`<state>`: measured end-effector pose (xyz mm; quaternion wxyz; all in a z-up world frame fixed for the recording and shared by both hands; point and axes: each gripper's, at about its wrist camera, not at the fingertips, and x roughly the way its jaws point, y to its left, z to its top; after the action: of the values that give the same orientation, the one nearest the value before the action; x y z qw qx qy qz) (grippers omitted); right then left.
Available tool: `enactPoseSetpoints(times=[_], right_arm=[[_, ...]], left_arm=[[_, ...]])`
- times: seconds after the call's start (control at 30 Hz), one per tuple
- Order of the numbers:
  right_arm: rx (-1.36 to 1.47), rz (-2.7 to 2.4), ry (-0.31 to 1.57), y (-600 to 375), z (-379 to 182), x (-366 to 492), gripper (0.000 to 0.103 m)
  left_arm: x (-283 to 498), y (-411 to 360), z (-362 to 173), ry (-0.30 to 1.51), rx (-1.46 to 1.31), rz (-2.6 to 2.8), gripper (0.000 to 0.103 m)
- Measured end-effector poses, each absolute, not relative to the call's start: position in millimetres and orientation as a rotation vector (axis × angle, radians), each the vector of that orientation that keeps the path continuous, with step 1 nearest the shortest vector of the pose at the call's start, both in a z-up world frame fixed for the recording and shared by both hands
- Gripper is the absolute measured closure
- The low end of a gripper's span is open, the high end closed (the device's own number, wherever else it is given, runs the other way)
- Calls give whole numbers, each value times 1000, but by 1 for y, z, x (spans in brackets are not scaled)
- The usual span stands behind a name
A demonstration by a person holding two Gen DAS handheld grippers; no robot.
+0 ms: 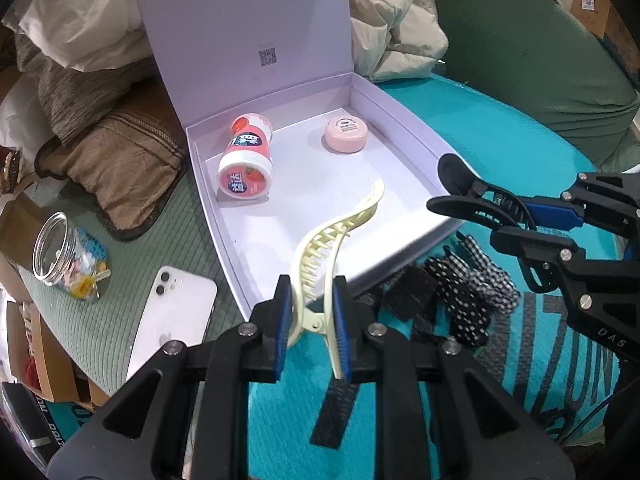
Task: Organize objects
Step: 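Carry the cream claw clip and black hair clip over the white box with both tools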
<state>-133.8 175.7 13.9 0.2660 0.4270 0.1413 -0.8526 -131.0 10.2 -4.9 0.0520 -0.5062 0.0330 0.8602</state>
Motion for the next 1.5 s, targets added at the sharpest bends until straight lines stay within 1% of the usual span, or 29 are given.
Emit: enactPoseSetpoints(times=[0.27,0.47,0.77,1.03,1.5], right_arm=[[1179,-2295,386,172,3,-164,84],[1199,-2294,378,172,-6,-185,84],[1217,-2307,372,170,-12,-212,84],[1243,-2308,399,163,-20,-229,84],[1296,-2287,433,153,-36,-236,84]], left_arm=[[-159,7,-20,114,-1567,2601,84],[-177,9,-24,160,-1574,2579,84],[-198,5,-27,145,-1562,2592,84],[-205,10,-40,201,-1564,2593,84],[-211,7,-60,235,-1622,2566,84]])
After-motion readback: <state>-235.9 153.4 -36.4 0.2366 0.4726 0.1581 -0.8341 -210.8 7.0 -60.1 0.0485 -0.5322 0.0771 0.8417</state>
